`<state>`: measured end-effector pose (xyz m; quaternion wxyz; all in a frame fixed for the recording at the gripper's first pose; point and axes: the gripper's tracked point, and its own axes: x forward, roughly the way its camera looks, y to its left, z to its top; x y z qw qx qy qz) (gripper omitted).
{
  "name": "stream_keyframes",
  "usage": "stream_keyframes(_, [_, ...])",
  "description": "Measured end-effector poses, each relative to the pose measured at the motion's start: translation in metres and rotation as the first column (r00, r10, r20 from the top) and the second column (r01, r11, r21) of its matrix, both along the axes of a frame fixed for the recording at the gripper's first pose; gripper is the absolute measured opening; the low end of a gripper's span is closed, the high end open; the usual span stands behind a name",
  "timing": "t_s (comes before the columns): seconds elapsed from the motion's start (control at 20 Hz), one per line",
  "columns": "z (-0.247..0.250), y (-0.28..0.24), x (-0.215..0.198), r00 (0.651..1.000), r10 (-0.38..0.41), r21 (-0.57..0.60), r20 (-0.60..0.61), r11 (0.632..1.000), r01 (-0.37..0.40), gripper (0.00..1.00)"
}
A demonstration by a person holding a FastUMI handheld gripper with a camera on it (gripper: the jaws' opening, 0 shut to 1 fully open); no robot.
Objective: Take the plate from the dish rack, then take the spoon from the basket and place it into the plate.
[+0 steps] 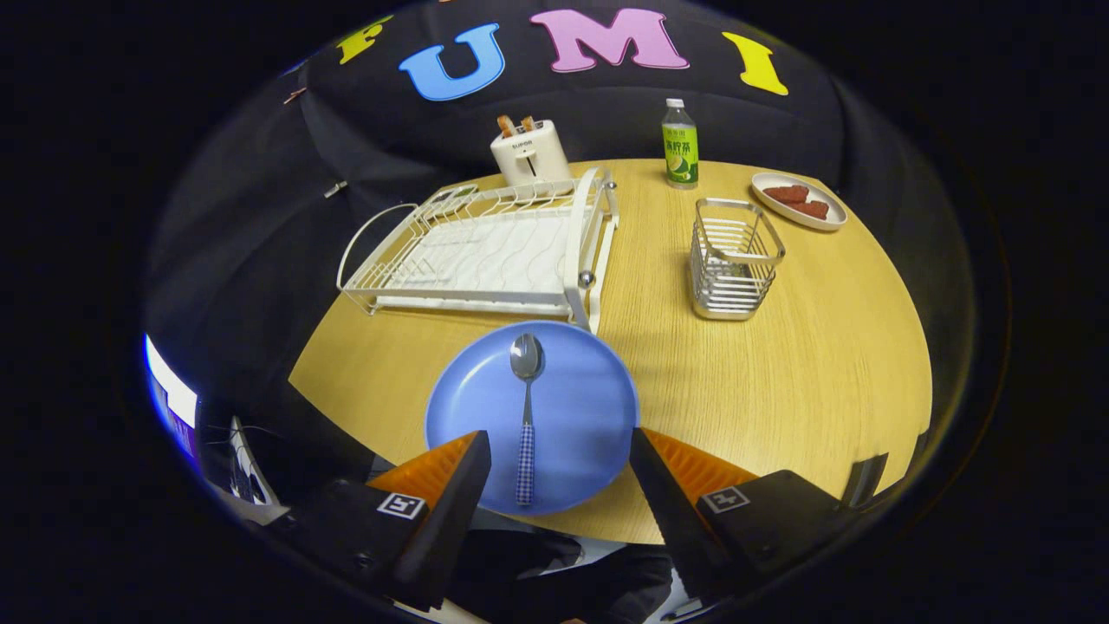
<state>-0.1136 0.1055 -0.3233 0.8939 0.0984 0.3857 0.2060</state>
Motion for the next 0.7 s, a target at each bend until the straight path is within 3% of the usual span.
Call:
stream_keyframes(0.35, [0.084,-0.034,0.038,0.981,-0.041,-0.004,0.191,0.999,0.043,0.99])
stream_keyframes(0.7, [0.155,-0.091,0.06,0.947,-0.123,0.028,0.298,0.992,0.12,0.99])
